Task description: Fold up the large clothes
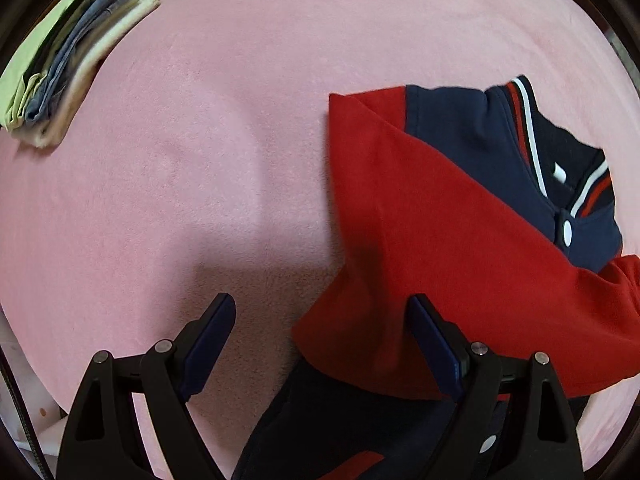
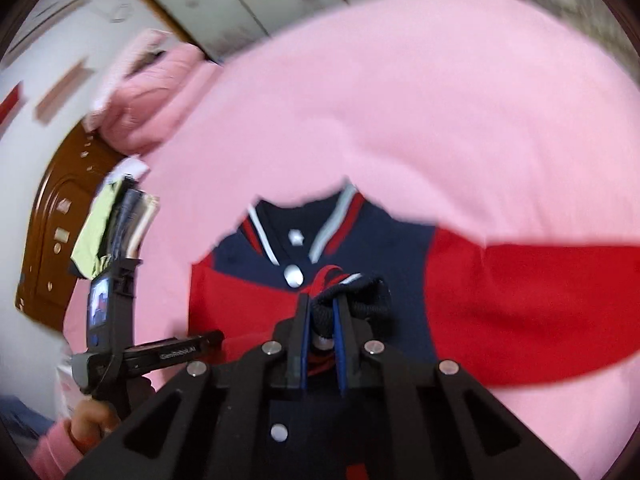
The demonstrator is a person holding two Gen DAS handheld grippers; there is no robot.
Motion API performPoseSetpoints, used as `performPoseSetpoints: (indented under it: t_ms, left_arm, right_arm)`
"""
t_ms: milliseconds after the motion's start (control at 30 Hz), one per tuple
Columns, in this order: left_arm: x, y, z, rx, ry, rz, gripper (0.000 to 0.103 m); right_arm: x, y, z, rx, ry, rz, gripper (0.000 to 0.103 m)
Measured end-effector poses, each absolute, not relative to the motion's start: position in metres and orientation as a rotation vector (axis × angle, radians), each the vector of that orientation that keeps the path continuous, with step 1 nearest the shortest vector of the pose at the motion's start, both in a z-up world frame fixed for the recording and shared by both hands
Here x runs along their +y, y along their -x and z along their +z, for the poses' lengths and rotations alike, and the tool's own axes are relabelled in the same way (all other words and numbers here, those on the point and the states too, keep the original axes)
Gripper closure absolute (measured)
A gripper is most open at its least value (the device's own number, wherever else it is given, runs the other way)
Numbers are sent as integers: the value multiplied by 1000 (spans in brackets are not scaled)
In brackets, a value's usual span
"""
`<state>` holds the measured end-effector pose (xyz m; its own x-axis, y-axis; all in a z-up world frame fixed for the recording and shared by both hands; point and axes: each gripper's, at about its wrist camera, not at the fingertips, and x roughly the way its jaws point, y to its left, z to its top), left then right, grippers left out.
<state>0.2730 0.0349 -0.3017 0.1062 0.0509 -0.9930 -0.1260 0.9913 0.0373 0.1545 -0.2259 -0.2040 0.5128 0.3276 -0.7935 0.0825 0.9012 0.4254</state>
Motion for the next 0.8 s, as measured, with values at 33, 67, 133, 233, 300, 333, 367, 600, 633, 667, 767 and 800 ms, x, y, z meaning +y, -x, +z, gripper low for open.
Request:
performPoseSetpoints:
  t_ms: [33, 67, 133, 233, 300, 333, 367, 600, 633, 667, 767, 800]
  left_arm:
    - [35, -273, -301, 1454, 61, 134, 16]
    - [35, -273, -300, 1450, 57, 137, 16]
    - [35, -272, -300, 1450, 45, 137, 16]
    - [36, -270, -300, 1451, 35, 130, 16]
    - [33, -266, -301, 1448, 36, 129, 16]
    - [35, -265, -299, 1445, 43, 127, 16]
    - [35, -263, -297, 1437, 52, 126, 16]
    - [61, -258, -267, 1349, 174, 141, 16]
    - [63, -257, -265, 1340, 181, 142, 16]
    - [65, -257, -262, 1328, 185, 145, 16]
    - [67, -258, -263, 1324, 165, 158, 16]
    - [65, -258, -263, 1329, 155, 161, 16]
  right_arm:
    - [-226, -154, -205, 1028, -428, 150, 93]
    - [-227, -153, -209, 1039, -408, 132, 93]
    - [-233, -150, -232, 1122, -377, 66, 92]
    - [-240, -143, -261, 1254, -414, -20, 92]
    - [-251, -135, -269, 1252, -557, -32, 92]
    - [-255, -132, -267, 1232, -597, -26, 92]
    - [-256, -131, -263, 1217, -596, -17, 93]
    - [-243, -138, -180, 901, -469, 239, 93]
    - [-243, -137, -167, 845, -473, 268, 93]
    - [-240, -139, -160, 820, -470, 274, 93]
    - [-241, -143, -167, 861, -418, 208, 92]
    - [-243, -147, -183, 942, -396, 149, 90]
